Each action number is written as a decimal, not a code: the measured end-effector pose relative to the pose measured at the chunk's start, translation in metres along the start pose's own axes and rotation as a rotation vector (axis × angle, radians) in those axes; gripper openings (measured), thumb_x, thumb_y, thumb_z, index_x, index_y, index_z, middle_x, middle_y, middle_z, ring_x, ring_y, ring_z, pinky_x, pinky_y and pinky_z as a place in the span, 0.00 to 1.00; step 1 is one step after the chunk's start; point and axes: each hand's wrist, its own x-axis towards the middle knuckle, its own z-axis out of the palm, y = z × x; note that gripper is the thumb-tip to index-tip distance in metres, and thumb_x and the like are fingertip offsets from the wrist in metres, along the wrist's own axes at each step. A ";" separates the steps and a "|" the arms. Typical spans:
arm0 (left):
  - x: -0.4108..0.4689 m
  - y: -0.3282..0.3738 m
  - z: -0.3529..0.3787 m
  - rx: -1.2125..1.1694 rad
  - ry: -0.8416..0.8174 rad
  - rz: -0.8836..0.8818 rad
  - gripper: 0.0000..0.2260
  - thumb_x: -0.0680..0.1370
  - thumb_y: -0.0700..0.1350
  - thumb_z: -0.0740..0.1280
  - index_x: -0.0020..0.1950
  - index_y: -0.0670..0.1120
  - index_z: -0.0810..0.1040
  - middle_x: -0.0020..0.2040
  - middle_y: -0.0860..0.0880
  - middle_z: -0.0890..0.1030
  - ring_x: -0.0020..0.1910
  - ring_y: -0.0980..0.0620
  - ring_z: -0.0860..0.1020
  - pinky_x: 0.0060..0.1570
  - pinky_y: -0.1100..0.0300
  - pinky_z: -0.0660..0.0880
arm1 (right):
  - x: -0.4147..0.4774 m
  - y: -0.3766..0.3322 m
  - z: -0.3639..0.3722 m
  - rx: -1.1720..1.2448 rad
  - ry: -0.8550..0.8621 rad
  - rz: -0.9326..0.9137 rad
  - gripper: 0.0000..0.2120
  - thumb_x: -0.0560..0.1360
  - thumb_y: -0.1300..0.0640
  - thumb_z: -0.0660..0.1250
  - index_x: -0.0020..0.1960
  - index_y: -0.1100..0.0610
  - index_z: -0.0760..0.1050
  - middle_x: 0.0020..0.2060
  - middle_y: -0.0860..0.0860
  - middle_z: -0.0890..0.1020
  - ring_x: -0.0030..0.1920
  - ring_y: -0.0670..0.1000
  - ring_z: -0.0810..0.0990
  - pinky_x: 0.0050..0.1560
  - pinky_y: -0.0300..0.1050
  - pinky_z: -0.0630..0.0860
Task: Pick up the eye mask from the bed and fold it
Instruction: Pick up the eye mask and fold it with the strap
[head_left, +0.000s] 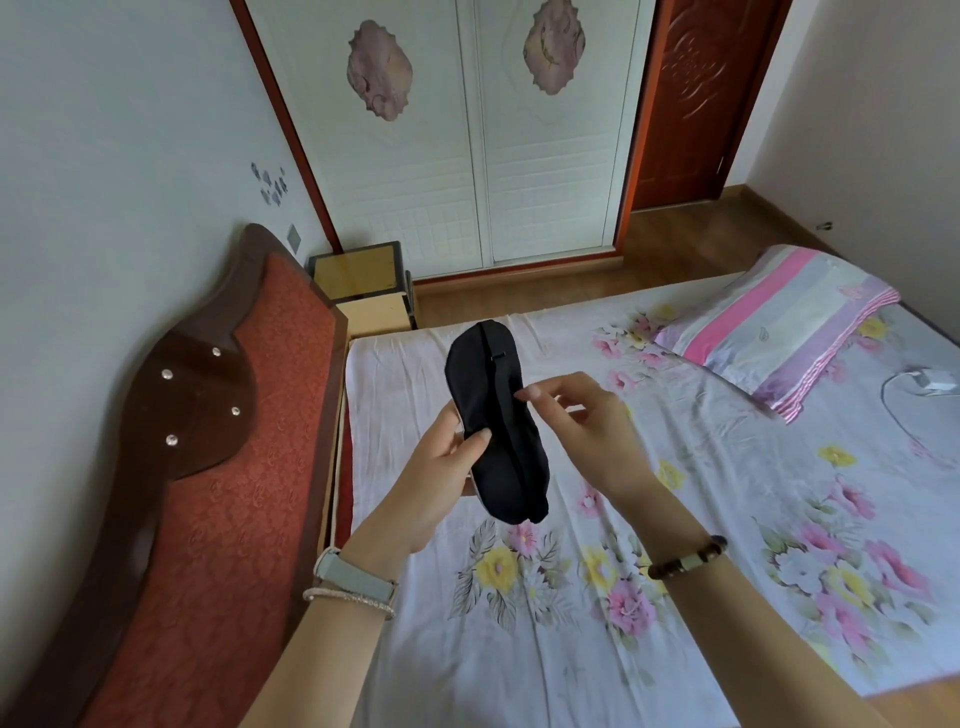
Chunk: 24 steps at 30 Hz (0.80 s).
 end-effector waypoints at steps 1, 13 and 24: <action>0.000 0.000 0.001 0.004 0.003 0.001 0.18 0.83 0.43 0.60 0.72 0.55 0.68 0.58 0.49 0.83 0.57 0.52 0.82 0.56 0.47 0.80 | -0.002 -0.001 0.000 0.008 -0.041 0.010 0.05 0.77 0.50 0.69 0.44 0.45 0.82 0.46 0.45 0.82 0.42 0.39 0.78 0.45 0.32 0.73; -0.003 -0.011 0.004 -0.179 0.120 -0.021 0.14 0.83 0.39 0.58 0.65 0.54 0.72 0.62 0.45 0.80 0.58 0.49 0.81 0.51 0.52 0.81 | -0.009 -0.011 -0.016 0.348 -0.213 0.074 0.02 0.77 0.64 0.68 0.46 0.62 0.79 0.35 0.51 0.83 0.38 0.46 0.82 0.48 0.40 0.79; -0.009 -0.025 0.005 -0.656 0.125 -0.070 0.22 0.79 0.27 0.53 0.70 0.42 0.72 0.62 0.37 0.81 0.59 0.40 0.82 0.53 0.53 0.81 | 0.019 -0.063 -0.024 0.212 -0.214 -0.061 0.02 0.75 0.64 0.71 0.45 0.58 0.81 0.34 0.41 0.83 0.37 0.42 0.79 0.46 0.36 0.78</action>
